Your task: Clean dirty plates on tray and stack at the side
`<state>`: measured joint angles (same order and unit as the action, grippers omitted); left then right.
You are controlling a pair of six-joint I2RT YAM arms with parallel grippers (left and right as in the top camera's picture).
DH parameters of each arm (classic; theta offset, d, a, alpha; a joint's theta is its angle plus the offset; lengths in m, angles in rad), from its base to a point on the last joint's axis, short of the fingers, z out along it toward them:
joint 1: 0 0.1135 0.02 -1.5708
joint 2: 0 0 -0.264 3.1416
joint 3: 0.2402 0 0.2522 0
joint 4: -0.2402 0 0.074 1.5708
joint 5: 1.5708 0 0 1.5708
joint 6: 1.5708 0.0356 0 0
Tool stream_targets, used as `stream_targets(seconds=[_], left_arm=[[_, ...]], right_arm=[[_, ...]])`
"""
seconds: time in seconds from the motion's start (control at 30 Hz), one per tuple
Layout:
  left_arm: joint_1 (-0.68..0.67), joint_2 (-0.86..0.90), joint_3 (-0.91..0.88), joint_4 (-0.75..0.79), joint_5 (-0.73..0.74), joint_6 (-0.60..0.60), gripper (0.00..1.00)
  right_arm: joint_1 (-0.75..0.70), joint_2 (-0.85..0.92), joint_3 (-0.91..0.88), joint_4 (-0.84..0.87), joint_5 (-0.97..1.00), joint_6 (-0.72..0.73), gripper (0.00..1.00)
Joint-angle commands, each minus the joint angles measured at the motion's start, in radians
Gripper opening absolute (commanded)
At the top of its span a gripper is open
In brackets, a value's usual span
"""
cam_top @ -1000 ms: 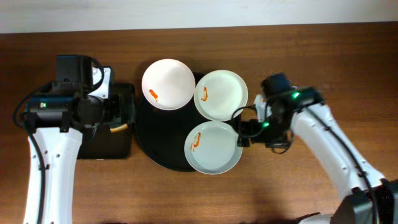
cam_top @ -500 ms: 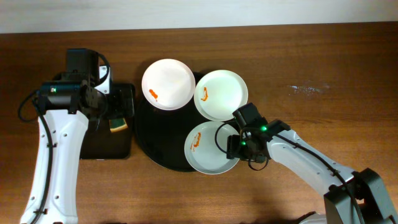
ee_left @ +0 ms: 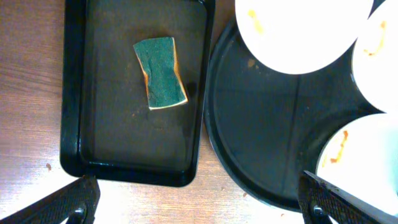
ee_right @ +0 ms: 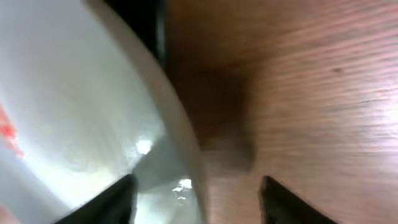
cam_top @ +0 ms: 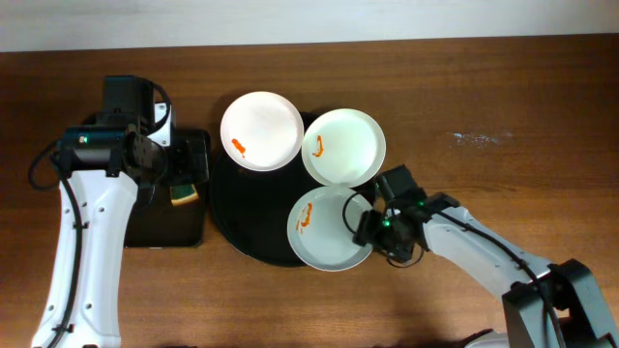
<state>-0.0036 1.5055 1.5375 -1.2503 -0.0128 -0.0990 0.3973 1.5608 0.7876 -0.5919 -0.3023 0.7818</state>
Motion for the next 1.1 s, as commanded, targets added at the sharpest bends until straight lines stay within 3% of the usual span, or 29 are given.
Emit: stream_targets(seconds=[0.0,0.1,0.27,0.33,0.53,0.7,0.77,0.8,0.83,0.87,0.93,0.97,1.07], left_arm=[[-0.002,0.005,0.013,0.000,-0.010,-0.013,0.99],[-0.002,0.005,0.013,-0.001,-0.010,-0.013,0.99],[-0.002,0.005,0.013,-0.001,-0.010,-0.013,0.99],[-0.002,0.005,0.013,-0.001,-0.010,-0.013,0.99],[-0.002,0.005,0.013,0.001,-0.010,-0.013,0.99],[-0.002,0.006,0.013,0.027,-0.011,-0.013,0.99],[-0.002,0.023,0.013,0.032,-0.011,-0.037,0.90],[-0.002,0.056,0.006,0.031,-0.010,-0.047,0.48],[-0.002,0.082,-0.002,0.030,-0.010,-0.056,0.39],[-0.002,0.118,-0.012,0.027,-0.010,-0.072,0.40],[0.002,0.185,-0.026,0.032,-0.011,-0.081,0.61],[0.014,0.227,-0.031,0.047,-0.010,-0.114,0.66],[0.058,0.331,-0.031,0.094,-0.010,-0.157,0.75]], right_arm=[[-0.008,-0.003,-0.014,0.043,-0.084,0.013,0.53],[-0.006,-0.003,-0.014,0.032,-0.076,0.013,0.49],[-0.006,-0.004,-0.014,0.035,-0.045,0.008,0.11],[-0.006,-0.012,-0.014,0.035,-0.045,0.003,0.04],[-0.006,-0.135,-0.003,0.021,0.039,-0.065,0.04],[-0.006,-0.215,0.109,-0.142,0.188,-0.186,0.04],[-0.005,-0.213,0.164,-0.210,0.225,-0.219,0.04],[-0.005,-0.213,0.183,-0.224,0.240,-0.240,0.04],[-0.005,-0.213,0.183,-0.223,0.240,-0.244,0.04],[-0.005,-0.213,0.183,-0.227,0.239,-0.252,0.04],[-0.004,-0.213,0.183,-0.233,0.240,-0.252,0.04],[-0.004,-0.213,0.183,-0.232,0.240,-0.254,0.04],[-0.004,-0.213,0.183,-0.233,0.235,-0.254,0.04]])
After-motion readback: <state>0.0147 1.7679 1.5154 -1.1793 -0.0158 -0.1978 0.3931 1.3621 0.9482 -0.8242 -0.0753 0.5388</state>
